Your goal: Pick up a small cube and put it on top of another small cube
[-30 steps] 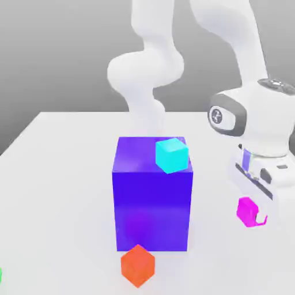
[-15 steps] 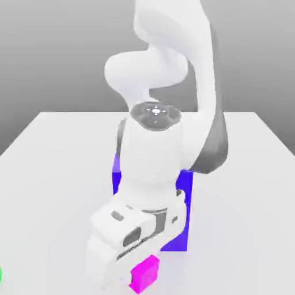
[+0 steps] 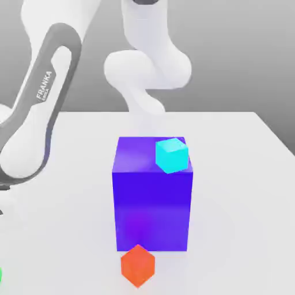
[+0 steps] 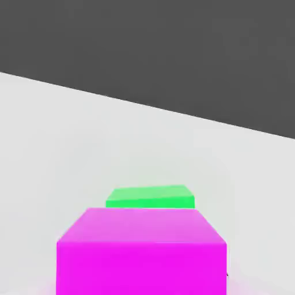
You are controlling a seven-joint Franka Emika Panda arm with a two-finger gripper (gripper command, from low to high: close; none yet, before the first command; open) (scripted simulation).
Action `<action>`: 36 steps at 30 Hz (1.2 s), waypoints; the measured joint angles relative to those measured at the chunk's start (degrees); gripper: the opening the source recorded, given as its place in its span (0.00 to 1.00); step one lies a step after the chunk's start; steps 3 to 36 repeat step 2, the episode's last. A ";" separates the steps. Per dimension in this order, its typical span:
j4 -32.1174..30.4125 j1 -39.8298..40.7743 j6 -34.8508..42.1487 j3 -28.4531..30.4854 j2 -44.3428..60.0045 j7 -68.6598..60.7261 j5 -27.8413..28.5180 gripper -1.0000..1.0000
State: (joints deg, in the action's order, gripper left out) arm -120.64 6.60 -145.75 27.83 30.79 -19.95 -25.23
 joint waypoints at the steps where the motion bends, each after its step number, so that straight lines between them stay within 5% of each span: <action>1: 0.00 0.00 0.00 0.00 0.00 0.00 0.00 1.00; 36: 0.00 0.00 0.00 0.00 0.00 0.00 0.00 1.00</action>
